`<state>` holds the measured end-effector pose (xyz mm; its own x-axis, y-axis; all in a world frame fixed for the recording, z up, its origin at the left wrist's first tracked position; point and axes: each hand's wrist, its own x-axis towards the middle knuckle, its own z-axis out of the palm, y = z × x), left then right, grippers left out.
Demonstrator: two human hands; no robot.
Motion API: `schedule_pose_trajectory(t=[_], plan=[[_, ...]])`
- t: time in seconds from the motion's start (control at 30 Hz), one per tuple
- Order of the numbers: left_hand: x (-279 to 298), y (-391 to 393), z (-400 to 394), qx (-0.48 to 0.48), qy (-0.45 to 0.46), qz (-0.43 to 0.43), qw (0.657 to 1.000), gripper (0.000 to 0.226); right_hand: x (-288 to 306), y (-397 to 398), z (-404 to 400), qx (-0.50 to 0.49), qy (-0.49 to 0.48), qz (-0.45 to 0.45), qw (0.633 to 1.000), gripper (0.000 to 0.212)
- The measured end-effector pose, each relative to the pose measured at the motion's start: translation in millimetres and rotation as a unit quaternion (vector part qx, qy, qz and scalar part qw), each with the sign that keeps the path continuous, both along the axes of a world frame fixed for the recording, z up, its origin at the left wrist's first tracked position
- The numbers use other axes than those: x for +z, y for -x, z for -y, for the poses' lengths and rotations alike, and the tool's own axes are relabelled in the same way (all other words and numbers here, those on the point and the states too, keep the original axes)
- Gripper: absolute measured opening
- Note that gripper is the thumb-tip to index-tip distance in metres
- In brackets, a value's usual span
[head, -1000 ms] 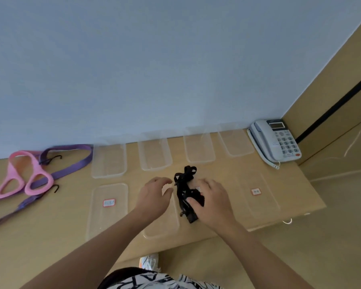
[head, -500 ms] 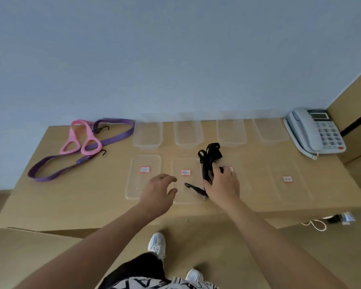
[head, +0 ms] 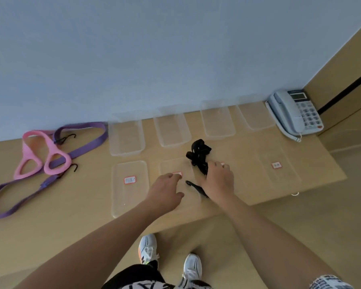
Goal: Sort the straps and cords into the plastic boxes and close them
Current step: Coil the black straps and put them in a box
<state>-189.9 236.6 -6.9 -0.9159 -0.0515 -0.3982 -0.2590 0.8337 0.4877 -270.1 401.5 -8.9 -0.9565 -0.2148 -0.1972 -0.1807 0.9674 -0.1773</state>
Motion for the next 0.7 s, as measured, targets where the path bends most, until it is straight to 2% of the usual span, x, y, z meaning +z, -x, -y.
schedule_pose_trajectory(t=[0.2,0.3,0.4,0.47,0.57,0.7], plan=[[-0.3,17.9,-3.2,-0.009,0.058,0.031,0.998,0.056,15.5,8.2,-9.5,-0.037,0.147,-0.044,0.988,0.031],[1.5,23.9,-5.0,-0.011,0.075,0.034,0.997,0.052,27.5,14.0,-28.4,-0.059,0.177,-0.103,0.977,0.033],[2.8,28.0,-11.4,-0.019,0.087,0.028,0.996,0.050,34.4,24.3,-49.6,-0.091,0.153,-0.115,0.977,0.030],[4.1,29.7,-16.9,-0.024,0.086,0.022,0.996,0.050,33.2,28.6,-57.5,-0.105,0.107,-0.071,0.986,0.027],[6.1,29.6,-23.0,-0.029,0.079,0.020,0.996,0.052,26.5,24.0,-59.6,-0.089,0.041,0.005,0.995,0.036],[11.7,27.9,-29.5,-0.017,0.071,0.014,0.997,0.052,20.3,12.6,-62.0,-0.071,0.006,0.033,0.997,0.047]])
